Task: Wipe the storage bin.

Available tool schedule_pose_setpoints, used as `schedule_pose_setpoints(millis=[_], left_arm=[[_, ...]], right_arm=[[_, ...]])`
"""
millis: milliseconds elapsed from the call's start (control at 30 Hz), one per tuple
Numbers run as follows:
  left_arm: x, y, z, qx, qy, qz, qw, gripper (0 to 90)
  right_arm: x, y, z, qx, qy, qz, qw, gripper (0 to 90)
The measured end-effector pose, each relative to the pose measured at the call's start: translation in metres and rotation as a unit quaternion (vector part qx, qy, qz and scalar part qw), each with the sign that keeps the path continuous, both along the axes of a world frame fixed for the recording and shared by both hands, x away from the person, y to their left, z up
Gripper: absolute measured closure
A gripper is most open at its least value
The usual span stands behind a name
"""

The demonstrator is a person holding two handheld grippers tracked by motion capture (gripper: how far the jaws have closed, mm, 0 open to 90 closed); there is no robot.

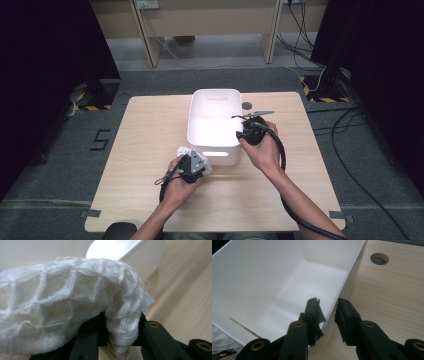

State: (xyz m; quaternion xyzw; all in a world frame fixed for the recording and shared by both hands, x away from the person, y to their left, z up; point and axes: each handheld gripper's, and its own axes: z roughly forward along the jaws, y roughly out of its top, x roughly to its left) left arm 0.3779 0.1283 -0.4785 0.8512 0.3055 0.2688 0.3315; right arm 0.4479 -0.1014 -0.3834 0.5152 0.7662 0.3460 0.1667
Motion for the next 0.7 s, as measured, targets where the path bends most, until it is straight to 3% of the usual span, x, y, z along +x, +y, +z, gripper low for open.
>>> schedule_pose_setpoints(millis=[700], left_arm=[[0.007,-0.002,-0.015,0.002,0.02,0.005,0.9998,73.9]], right_arm=[[-0.001,0.001,0.0,0.003,-0.003,0.0,1.0,70.6]])
